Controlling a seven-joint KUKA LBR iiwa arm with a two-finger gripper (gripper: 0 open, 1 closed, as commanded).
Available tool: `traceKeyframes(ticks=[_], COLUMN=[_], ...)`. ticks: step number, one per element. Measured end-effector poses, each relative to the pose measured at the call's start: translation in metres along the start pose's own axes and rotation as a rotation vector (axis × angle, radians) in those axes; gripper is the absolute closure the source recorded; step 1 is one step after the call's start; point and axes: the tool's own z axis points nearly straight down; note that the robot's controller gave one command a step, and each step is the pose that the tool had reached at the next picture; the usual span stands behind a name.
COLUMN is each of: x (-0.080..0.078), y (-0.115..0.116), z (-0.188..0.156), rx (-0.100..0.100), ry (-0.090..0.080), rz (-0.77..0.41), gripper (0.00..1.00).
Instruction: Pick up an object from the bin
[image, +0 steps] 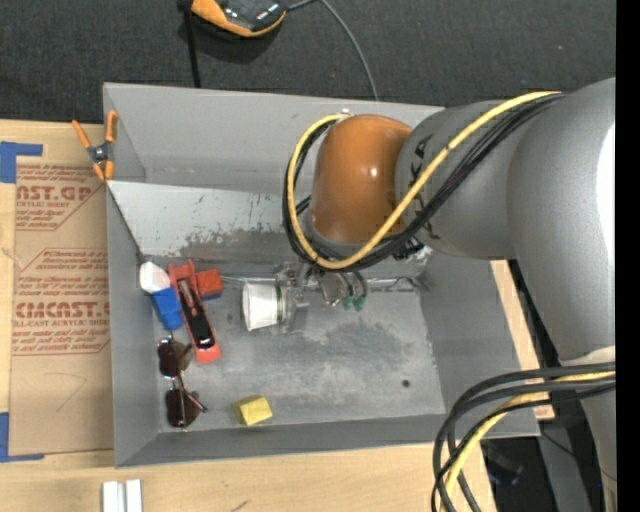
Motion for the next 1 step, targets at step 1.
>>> traceKeyframes(ticks=[1], x=[-0.0047], y=[-0.0004], z=[-0.0307], rx=[0.000], ry=[-0.012], rz=[0.001], gripper=[1.00])
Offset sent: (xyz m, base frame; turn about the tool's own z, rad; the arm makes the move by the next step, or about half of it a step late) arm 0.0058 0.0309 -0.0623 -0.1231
